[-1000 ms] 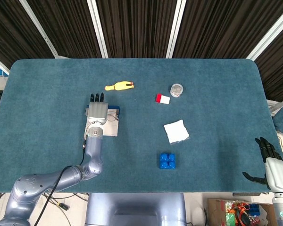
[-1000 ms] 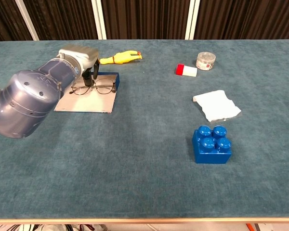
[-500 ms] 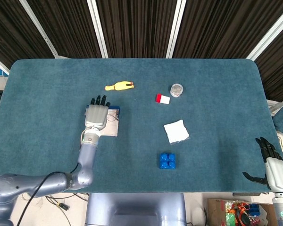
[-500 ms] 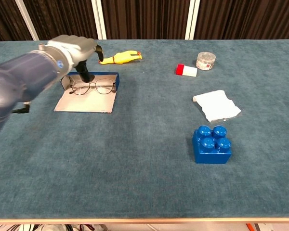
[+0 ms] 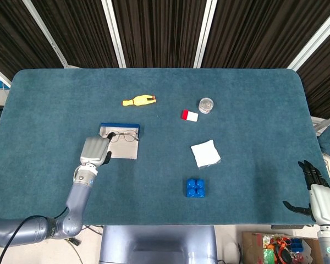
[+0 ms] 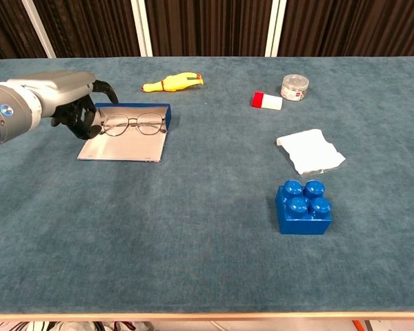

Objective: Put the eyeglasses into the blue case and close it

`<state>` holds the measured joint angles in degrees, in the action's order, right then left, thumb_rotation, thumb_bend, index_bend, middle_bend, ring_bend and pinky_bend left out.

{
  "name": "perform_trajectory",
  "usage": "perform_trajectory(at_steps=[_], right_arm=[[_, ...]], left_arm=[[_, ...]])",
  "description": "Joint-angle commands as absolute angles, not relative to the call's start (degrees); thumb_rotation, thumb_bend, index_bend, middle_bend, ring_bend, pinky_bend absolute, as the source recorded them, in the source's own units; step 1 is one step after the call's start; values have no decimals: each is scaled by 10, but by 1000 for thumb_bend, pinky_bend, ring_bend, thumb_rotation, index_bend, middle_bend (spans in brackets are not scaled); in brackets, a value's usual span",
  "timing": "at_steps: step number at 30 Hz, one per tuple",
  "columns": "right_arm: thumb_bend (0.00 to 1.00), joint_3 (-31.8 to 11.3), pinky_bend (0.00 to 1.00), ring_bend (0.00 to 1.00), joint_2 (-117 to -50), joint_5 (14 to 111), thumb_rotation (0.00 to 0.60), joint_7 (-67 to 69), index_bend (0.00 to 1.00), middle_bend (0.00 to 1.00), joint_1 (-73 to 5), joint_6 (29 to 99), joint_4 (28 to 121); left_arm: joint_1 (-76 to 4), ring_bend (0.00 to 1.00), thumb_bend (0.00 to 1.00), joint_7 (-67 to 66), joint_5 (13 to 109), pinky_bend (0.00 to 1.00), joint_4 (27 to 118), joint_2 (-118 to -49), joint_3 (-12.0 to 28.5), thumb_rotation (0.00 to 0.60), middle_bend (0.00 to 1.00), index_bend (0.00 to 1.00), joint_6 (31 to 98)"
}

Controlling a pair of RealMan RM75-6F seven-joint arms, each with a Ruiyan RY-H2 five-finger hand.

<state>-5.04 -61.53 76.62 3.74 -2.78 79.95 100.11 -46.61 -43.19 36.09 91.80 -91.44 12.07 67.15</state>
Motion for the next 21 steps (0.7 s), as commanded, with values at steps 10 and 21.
perform_trajectory(at_steps=[10, 21], right_arm=[[69, -51, 190, 56, -615, 762, 600, 36, 25, 0, -28, 796, 1002], [70, -51, 190, 55, -613, 761, 600, 37, 25, 0, -28, 795, 1003]], left_arm=[[-469, 699, 478, -411, 313, 798, 878, -941, 127, 600, 811, 38, 630], [-482, 699, 477, -416, 284, 798, 837, -966, 126, 600, 811, 37, 605]])
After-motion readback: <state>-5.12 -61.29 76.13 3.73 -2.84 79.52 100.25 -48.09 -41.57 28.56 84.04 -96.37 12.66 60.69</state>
